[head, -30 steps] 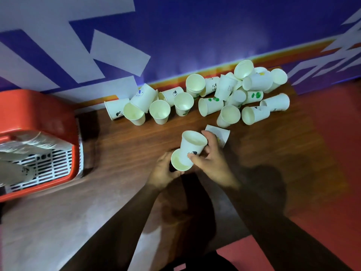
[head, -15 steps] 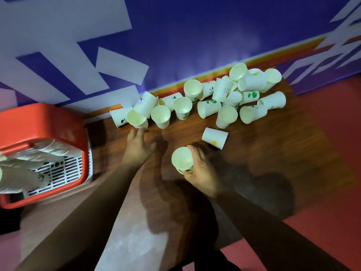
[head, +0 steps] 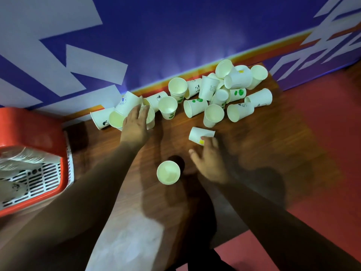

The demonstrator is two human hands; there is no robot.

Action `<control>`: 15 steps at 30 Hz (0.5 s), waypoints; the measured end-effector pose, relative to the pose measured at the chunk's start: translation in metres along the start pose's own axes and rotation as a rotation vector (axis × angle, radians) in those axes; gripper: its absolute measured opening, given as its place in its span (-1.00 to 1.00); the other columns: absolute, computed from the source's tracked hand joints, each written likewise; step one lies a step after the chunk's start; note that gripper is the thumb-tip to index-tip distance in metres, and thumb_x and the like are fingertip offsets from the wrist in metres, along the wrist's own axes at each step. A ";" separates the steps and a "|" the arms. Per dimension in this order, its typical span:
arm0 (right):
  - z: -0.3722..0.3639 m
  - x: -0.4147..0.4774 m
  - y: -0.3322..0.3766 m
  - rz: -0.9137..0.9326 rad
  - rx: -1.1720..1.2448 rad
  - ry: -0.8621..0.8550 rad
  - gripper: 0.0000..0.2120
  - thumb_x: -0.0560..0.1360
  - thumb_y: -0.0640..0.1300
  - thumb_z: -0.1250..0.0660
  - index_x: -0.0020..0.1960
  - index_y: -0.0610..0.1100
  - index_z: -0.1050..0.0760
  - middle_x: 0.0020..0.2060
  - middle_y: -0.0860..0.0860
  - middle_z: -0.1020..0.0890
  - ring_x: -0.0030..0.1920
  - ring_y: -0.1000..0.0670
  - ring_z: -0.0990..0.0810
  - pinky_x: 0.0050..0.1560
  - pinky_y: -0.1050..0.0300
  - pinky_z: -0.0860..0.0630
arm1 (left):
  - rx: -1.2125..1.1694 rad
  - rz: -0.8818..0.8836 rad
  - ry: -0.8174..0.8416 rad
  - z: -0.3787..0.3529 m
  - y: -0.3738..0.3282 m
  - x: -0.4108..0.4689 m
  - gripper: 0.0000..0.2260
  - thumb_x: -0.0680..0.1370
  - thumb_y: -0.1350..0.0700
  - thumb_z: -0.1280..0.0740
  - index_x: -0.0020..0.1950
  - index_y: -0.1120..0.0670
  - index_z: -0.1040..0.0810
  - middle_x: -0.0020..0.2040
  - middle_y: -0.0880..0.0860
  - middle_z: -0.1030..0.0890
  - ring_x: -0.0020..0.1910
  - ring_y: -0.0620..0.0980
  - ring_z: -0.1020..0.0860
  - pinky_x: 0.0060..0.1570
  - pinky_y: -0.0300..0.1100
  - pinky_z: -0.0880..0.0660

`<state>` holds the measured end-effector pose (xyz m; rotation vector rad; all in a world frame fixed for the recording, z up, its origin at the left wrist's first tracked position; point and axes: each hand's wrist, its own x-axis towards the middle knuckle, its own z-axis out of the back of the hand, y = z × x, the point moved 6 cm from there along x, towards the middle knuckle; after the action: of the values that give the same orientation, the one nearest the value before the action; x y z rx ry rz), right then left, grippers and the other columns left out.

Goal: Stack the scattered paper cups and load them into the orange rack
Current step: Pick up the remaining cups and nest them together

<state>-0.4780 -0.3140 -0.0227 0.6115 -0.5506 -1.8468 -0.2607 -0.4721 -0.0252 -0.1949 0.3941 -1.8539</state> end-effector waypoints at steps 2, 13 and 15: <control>0.015 0.014 -0.024 -0.128 -0.088 -0.151 -0.46 0.45 0.14 -0.27 0.24 -0.24 -0.40 0.15 -0.22 -0.47 0.14 -0.23 -0.50 0.12 -0.11 -0.52 | 0.033 -0.010 0.045 -0.004 0.000 0.003 -0.34 0.51 0.09 -0.46 0.55 0.01 -0.27 0.57 0.21 -0.24 0.53 0.24 -0.23 0.47 0.17 -0.26; -0.006 0.047 -0.071 -0.333 0.016 0.013 -0.73 0.56 -0.11 -0.32 0.18 -0.25 -0.55 0.17 -0.17 -0.60 0.19 -0.13 -0.56 0.08 0.13 -0.49 | 0.073 -0.081 0.074 -0.019 -0.001 -0.005 -0.75 0.52 0.07 -0.38 0.06 0.20 -0.69 0.27 0.30 -0.48 0.24 0.35 -0.45 0.26 0.16 -0.42; -0.004 0.046 -0.065 -0.289 0.033 0.019 -0.74 0.55 -0.11 -0.34 0.16 -0.25 -0.57 0.16 -0.17 -0.59 0.20 -0.12 -0.55 0.08 0.14 -0.49 | 0.024 -0.106 -0.001 -0.012 -0.009 -0.012 -0.80 0.52 0.09 -0.43 -0.03 0.23 -0.72 0.17 0.28 -0.50 0.17 0.33 -0.47 0.19 0.14 -0.47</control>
<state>-0.5352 -0.3359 -0.0741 0.7616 -0.5009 -2.1039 -0.2687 -0.4565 -0.0320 -0.2034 0.3664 -1.9616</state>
